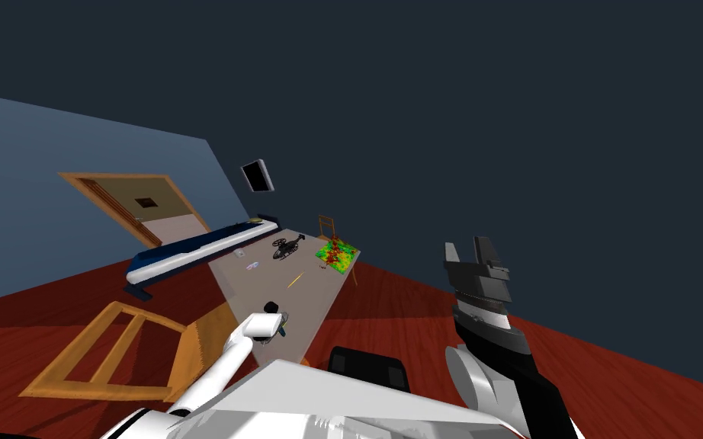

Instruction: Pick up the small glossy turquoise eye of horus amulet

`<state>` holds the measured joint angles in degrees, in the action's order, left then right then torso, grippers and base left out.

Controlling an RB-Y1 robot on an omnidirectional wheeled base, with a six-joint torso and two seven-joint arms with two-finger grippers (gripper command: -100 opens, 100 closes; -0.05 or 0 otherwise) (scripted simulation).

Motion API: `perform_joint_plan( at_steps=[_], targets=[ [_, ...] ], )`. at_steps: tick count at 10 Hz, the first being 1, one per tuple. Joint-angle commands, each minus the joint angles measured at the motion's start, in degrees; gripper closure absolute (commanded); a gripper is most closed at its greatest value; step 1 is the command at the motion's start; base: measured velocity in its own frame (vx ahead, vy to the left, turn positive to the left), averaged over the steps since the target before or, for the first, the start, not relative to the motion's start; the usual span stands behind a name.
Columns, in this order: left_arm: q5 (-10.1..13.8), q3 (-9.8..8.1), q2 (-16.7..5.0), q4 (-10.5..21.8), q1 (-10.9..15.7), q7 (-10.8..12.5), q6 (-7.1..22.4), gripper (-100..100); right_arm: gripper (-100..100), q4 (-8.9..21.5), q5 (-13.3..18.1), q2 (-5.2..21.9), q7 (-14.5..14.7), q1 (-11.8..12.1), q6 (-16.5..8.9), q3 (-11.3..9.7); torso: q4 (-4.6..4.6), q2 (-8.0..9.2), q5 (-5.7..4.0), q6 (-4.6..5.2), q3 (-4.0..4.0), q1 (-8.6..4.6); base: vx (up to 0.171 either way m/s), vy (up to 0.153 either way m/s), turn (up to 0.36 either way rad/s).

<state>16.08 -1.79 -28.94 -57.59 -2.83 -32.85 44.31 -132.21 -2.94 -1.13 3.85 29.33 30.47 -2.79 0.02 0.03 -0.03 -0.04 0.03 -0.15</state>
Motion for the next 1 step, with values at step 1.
perform_joint_plan(
  at_steps=[1],
  targets=[
    [0.0,0.0,0.0,0.0,0.0,0.0,0.0,0,0,0.0,0.0,0.0,0.0,0.0,0.0,0.0,0.0,0.0,0.0,0.0,0.0,0.0,0.0,0.0,0.0]
  ],
)
